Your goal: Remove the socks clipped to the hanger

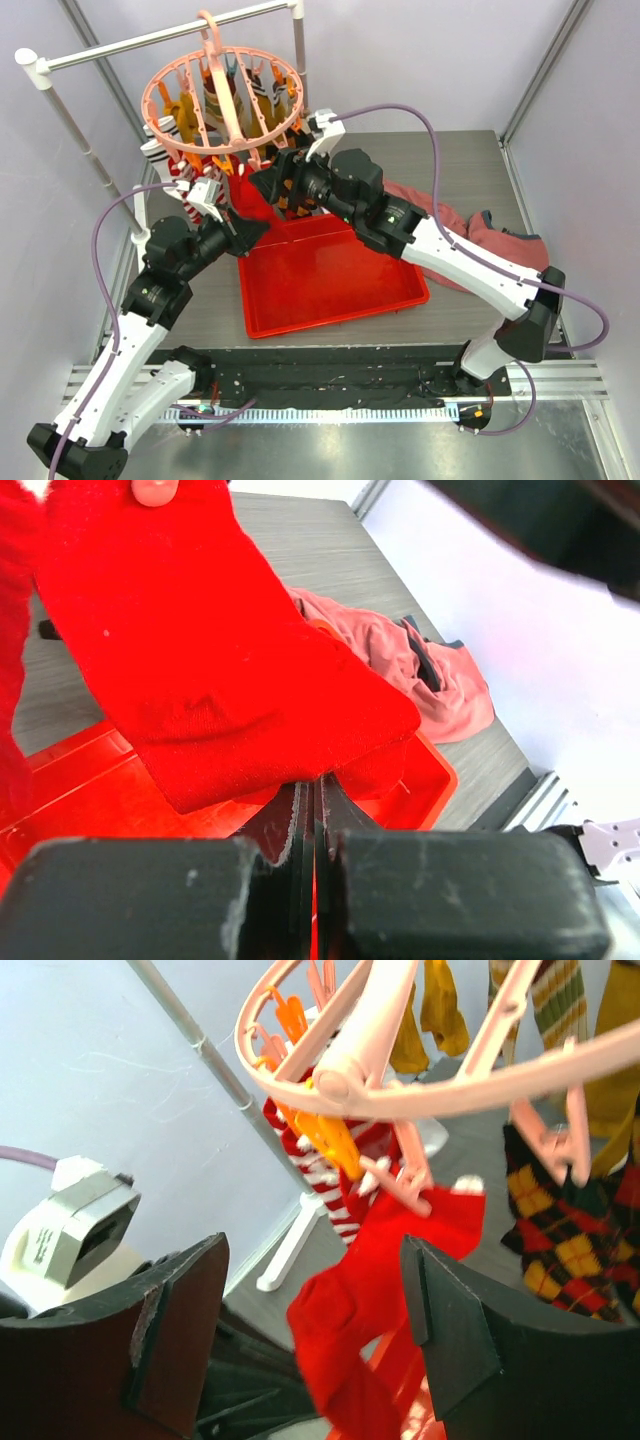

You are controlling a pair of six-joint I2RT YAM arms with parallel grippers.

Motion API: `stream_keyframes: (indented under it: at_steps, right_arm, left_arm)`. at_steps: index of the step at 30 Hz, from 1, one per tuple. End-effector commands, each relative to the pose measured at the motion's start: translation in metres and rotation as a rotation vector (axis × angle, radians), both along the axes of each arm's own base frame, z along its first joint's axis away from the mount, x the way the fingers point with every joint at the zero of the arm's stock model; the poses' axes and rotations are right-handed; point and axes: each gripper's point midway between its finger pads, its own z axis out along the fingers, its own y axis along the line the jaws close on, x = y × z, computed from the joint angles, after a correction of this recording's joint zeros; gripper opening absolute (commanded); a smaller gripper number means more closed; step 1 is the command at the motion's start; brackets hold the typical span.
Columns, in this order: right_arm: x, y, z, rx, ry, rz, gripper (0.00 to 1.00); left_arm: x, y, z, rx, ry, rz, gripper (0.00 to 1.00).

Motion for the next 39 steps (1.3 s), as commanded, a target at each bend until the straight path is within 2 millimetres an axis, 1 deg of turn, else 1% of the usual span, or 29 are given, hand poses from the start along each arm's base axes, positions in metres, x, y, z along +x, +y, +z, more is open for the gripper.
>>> stream_keyframes:
  at_steps: [1, 3, 4, 5, 6, 10, 15, 16, 17, 19, 21, 24, 31, 32, 33, 35, 36, 38, 39]
  right_arm:
    - [0.015, 0.003, 0.019, -0.051, -0.109, 0.074, 0.78]
    - [0.020, 0.007, 0.019, -0.064, -0.131, 0.113, 0.77]
    - [0.019, 0.010, 0.019, -0.070, -0.139, 0.149, 0.77]
    - [0.024, 0.008, 0.018, -0.085, -0.161, 0.150, 0.77]
    - [0.026, 0.011, 0.015, -0.098, -0.169, 0.161, 0.77]
    - [0.027, 0.017, 0.008, -0.146, -0.231, 0.199, 0.77]
    - [0.027, 0.027, 0.005, -0.140, -0.243, 0.235, 0.77]
    - [0.030, 0.030, 0.001, -0.142, -0.236, 0.237, 0.77]
    - [0.031, 0.031, 0.005, -0.136, -0.240, 0.235, 0.77]
    - [0.036, 0.035, 0.002, -0.145, -0.237, 0.230, 0.77]
    - [0.041, 0.035, 0.007, -0.144, -0.249, 0.205, 0.77]
    - [0.048, 0.036, 0.008, -0.152, -0.262, 0.186, 0.77]
    - [0.054, 0.038, 0.012, -0.168, -0.291, 0.169, 0.77]
    - [0.054, 0.039, 0.012, -0.169, -0.295, 0.171, 0.75]
    - [0.055, 0.039, 0.011, -0.168, -0.291, 0.169, 0.68]
    - [0.056, 0.039, 0.011, -0.168, -0.291, 0.168, 0.60]
    - [0.056, 0.040, 0.010, -0.169, -0.288, 0.167, 0.53]
    - [0.057, 0.039, 0.011, -0.163, -0.287, 0.160, 0.48]
    - [0.057, 0.039, 0.010, -0.165, -0.286, 0.157, 0.41]
  left_arm:
    - [-0.008, -0.004, 0.011, -0.013, -0.046, -0.050, 0.00]
    - [-0.011, -0.006, 0.013, -0.020, -0.055, -0.065, 0.00]
    - [-0.011, -0.007, 0.013, -0.021, -0.056, -0.071, 0.00]
    - [-0.012, -0.008, 0.013, -0.025, -0.055, -0.078, 0.00]
    - [-0.013, -0.010, 0.014, -0.031, -0.058, -0.091, 0.00]
    - [-0.016, -0.015, 0.015, -0.043, -0.058, -0.124, 0.00]
    - [-0.017, -0.018, 0.016, -0.052, -0.063, -0.143, 0.00]
    - [-0.017, -0.018, 0.016, -0.053, -0.062, -0.145, 0.00]
    - [-0.018, -0.018, 0.017, -0.054, -0.065, -0.146, 0.00]
    - [-0.018, -0.018, 0.016, -0.054, -0.063, -0.147, 0.00]
    - [-0.018, -0.018, 0.017, -0.055, -0.066, -0.149, 0.00]
    - [-0.019, -0.018, 0.017, -0.054, -0.069, -0.150, 0.00]
    - [-0.021, -0.019, 0.017, -0.055, -0.070, -0.163, 0.00]
    - [-0.021, -0.020, 0.016, -0.055, -0.067, -0.164, 0.00]
    - [-0.021, -0.019, 0.017, -0.056, -0.071, -0.164, 0.00]
    - [-0.022, -0.020, 0.018, -0.056, -0.073, -0.167, 0.00]
    - [-0.021, -0.020, 0.018, -0.056, -0.071, -0.166, 0.00]
    - [-0.021, -0.020, 0.017, -0.054, -0.069, -0.166, 0.00]
    - [-0.021, -0.020, 0.016, -0.055, -0.067, -0.167, 0.00]
